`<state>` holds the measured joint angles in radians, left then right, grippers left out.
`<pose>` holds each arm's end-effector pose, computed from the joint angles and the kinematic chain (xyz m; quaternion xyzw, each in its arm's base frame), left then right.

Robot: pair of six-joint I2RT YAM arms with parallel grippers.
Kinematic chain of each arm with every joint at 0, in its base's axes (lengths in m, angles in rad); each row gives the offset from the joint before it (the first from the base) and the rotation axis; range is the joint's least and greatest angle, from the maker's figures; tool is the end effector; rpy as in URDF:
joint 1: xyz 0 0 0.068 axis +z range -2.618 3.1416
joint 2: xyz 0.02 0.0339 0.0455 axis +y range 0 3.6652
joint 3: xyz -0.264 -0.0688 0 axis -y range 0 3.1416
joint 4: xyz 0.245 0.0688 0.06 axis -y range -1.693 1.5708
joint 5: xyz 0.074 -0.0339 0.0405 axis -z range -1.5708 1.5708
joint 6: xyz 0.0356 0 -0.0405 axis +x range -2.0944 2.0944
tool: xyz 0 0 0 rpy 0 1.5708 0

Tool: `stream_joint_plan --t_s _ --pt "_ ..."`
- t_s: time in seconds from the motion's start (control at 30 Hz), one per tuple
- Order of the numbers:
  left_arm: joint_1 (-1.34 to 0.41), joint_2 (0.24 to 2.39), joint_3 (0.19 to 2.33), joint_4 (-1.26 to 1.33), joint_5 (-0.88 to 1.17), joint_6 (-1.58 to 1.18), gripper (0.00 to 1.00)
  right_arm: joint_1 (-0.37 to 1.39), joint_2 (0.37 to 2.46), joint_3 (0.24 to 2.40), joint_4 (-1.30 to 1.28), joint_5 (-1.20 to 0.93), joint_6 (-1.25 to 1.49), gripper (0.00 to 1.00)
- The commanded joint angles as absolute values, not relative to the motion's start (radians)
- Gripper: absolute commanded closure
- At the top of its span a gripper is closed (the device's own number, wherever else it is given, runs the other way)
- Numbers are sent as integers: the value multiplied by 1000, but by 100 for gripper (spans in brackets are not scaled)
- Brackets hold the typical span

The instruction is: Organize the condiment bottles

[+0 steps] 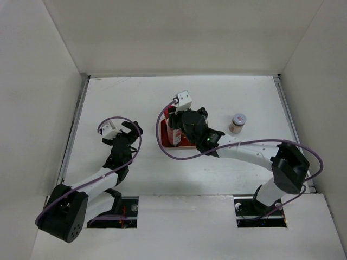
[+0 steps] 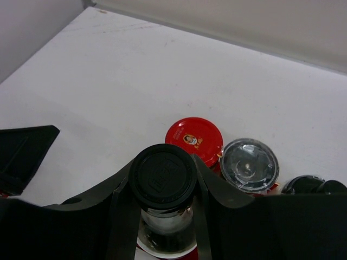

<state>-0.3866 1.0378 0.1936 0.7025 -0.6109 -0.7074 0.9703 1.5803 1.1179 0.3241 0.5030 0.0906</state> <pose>0.1889 -0.0548 0.1830 -0.3096 0.6797 -0.1310 0.6519 0.2248 0.2978 0.3074 -0.1632 0.7306 0.1598 0.6435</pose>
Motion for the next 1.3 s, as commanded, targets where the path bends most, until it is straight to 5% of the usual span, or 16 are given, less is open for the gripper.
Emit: stream_joint_plan --t_s 0.0,0.23,0.43,0.8,0.97,1.07,1.2,1.27 --pt "-384 1049 201 758 -594 -719 0 976 1572 1124 577 549 118 75" --pt "-387 1048 202 761 -577 -721 0 979 1598 1089 595 601 101 71" --pt "-392 1054 204 761 -569 -721 0 990 1565 1035 601 607 109 33" --pt "-397 1063 209 761 -560 -721 0 990 1393 970 554 609 121 6" --pt "-400 1051 206 761 -563 -721 0 966 1258 888 532 653 144 2" --pt "-395 1055 206 761 -557 -722 0 891 1175 818 525 718 173 7" --pt "-401 1063 209 761 -560 -723 0 701 1115 729 428 822 290 74" --pt "-404 1078 212 767 -555 -723 0 604 1140 729 318 834 363 78"
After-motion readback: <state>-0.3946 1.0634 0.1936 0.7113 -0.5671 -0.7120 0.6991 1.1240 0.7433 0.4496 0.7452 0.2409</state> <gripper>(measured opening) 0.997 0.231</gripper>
